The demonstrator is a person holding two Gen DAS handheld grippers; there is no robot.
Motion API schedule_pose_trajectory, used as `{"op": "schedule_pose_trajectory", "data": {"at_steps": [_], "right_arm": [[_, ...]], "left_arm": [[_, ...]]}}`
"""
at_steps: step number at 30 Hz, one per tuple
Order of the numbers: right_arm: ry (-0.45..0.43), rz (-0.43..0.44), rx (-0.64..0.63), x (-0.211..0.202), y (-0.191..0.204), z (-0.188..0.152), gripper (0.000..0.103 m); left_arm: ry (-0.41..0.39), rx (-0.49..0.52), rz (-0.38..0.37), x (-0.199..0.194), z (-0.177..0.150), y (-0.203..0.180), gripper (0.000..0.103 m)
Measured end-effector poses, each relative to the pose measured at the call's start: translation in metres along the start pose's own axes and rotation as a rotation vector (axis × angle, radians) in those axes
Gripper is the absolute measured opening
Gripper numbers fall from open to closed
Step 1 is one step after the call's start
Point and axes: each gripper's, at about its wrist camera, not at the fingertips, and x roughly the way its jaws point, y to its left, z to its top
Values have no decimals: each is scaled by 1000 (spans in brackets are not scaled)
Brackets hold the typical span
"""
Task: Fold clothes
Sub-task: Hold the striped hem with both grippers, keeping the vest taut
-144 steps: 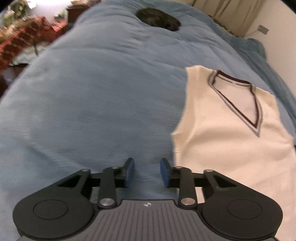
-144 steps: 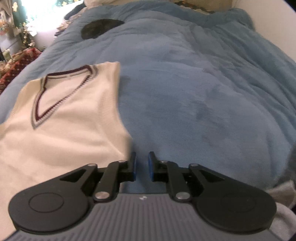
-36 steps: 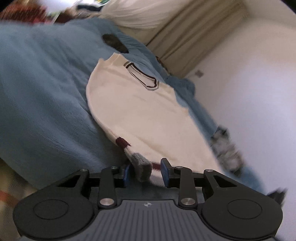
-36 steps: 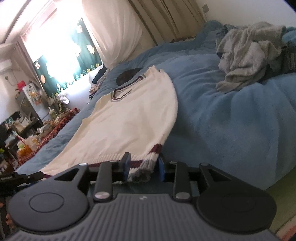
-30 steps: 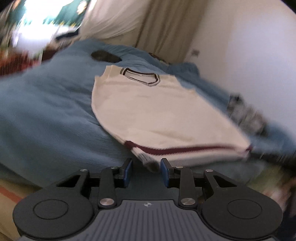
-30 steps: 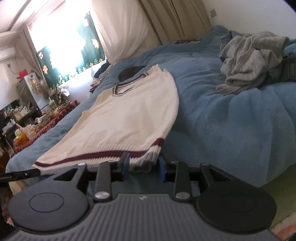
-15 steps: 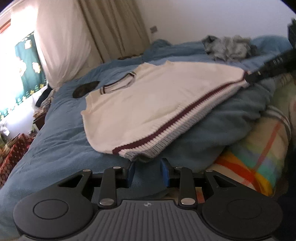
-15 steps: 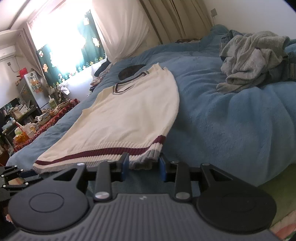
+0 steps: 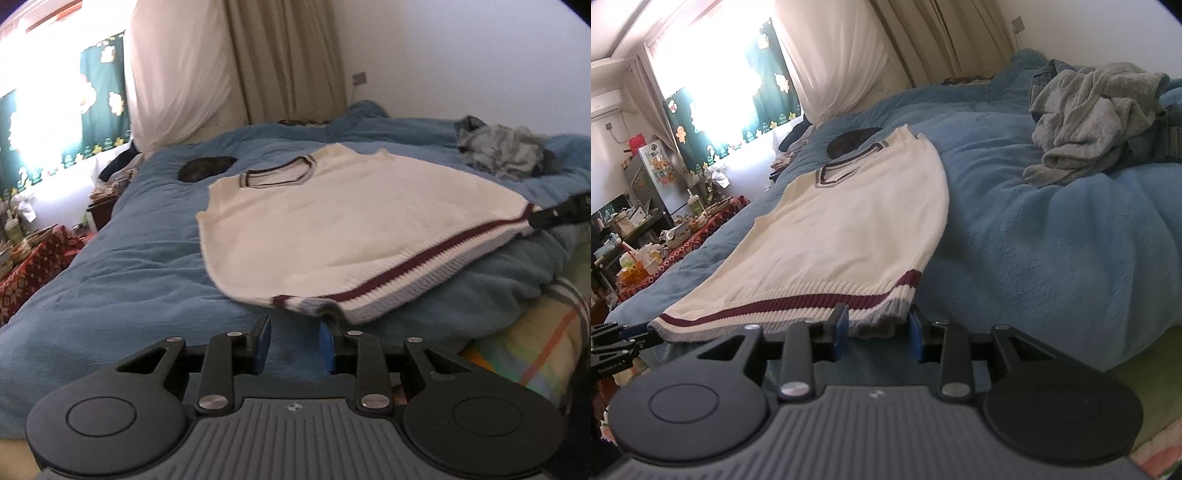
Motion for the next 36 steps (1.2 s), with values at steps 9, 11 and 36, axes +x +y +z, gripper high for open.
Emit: {"op": "schedule_pose_trajectory", "data": {"at_steps": [9, 11, 36], "right_arm": [[2, 0, -2, 1, -2, 1, 38], [3, -1, -3, 1, -1, 2, 38], [5, -14, -23, 0, 3, 1, 38]], "left_arm": [[11, 16, -29, 4, -1, -12, 28], [8, -15, -18, 3, 0, -7, 28], [40, -196, 20, 12, -1, 3, 28]]}}
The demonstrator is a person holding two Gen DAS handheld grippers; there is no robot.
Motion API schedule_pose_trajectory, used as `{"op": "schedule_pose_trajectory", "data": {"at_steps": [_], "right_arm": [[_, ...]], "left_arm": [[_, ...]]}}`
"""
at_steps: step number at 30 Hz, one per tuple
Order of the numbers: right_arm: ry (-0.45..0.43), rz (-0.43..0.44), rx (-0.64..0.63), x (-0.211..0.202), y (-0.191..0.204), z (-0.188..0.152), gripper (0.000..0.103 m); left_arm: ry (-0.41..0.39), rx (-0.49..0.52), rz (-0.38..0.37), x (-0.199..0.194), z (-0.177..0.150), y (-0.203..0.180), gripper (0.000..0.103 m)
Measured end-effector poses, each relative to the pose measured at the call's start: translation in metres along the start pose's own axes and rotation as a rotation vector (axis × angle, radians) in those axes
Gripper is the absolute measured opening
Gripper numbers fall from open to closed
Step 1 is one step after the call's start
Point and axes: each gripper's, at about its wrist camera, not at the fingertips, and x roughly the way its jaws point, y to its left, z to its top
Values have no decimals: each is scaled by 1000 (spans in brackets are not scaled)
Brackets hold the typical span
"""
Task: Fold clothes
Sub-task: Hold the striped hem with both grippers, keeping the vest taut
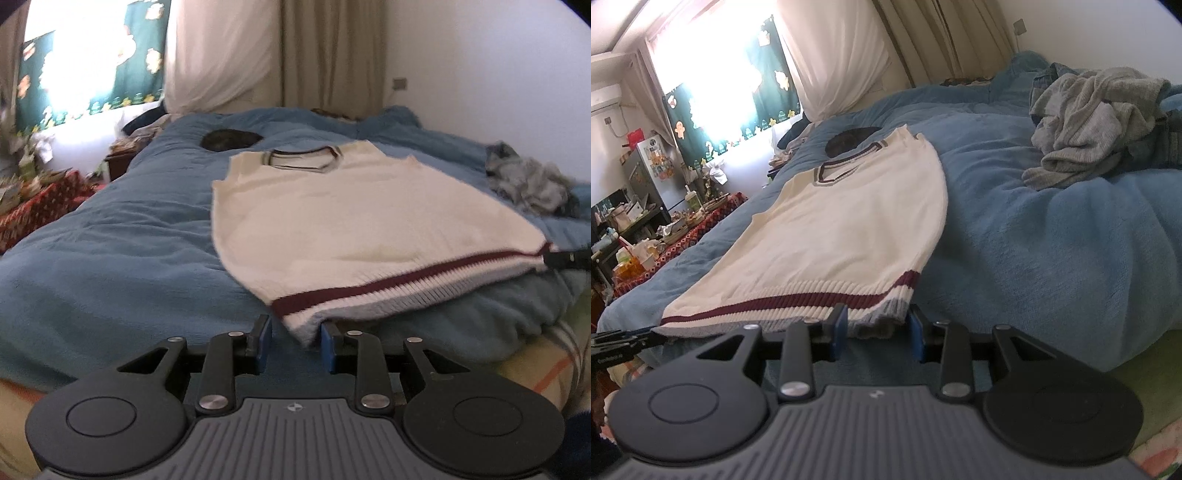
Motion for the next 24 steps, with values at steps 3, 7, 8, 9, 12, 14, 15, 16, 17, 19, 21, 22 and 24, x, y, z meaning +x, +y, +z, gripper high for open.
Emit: {"op": "schedule_pose_trajectory", "data": {"at_steps": [3, 7, 8, 9, 12, 14, 15, 16, 17, 19, 21, 22, 24], "right_arm": [[-4, -21, -47, 0, 5, -1, 38], [-12, -51, -168, -3, 18, -3, 38], [-12, -58, -207, -4, 23, -4, 40], [-12, -64, -241, -4, 27, -6, 42], [-7, -68, -316, -3, 37, -10, 44], [-1, -75, -344, -2, 41, -11, 44], [3, -80, -355, -3, 42, -12, 44], [7, -89, -368, -3, 43, -13, 44], [10, -98, -382, -4, 43, -14, 44], [22, -121, -419, -3, 44, -15, 44], [28, -145, -435, -3, 42, -17, 44], [27, -152, -432, -4, 40, -17, 44], [22, -171, -409, -6, 36, -16, 44]], "left_arm": [[-10, -4, 16, 7, -1, -4, 28], [-32, -115, 0, 8, 3, 8, 28], [-45, -137, -2, 6, 5, 11, 28], [-58, -159, -4, 5, 8, 14, 28], [-91, -206, -3, 1, 16, 23, 34], [-100, -227, -5, 2, 20, 28, 34], [-104, -236, -5, 2, 21, 31, 34], [-105, -239, -7, 3, 22, 32, 34], [-106, -242, -9, 4, 23, 33, 34], [-106, -243, -12, 4, 24, 34, 34], [-105, -240, -14, 4, 23, 33, 34], [-105, -234, -12, 4, 23, 33, 34], [-104, -226, -11, 4, 21, 33, 34]]}}
